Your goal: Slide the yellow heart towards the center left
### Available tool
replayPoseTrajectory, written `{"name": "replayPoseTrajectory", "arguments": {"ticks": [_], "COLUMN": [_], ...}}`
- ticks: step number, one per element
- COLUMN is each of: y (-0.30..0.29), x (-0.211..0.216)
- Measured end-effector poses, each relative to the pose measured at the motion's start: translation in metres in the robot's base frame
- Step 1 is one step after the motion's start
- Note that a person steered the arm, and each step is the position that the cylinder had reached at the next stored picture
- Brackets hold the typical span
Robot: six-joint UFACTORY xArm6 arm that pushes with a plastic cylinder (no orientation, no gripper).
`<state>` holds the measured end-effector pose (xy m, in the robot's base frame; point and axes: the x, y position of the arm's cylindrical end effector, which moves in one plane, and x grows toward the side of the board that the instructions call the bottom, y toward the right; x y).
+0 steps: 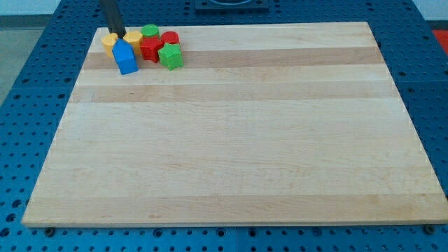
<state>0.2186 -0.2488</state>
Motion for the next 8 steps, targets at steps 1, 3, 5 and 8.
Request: {"name": "replayPoseTrajectory", "arguments": {"ticks": [1, 3, 5, 8], "y": [-0.018, -0.022, -0.008, 0.014], "x": [0.000, 0.014, 0.040, 0.103]}}
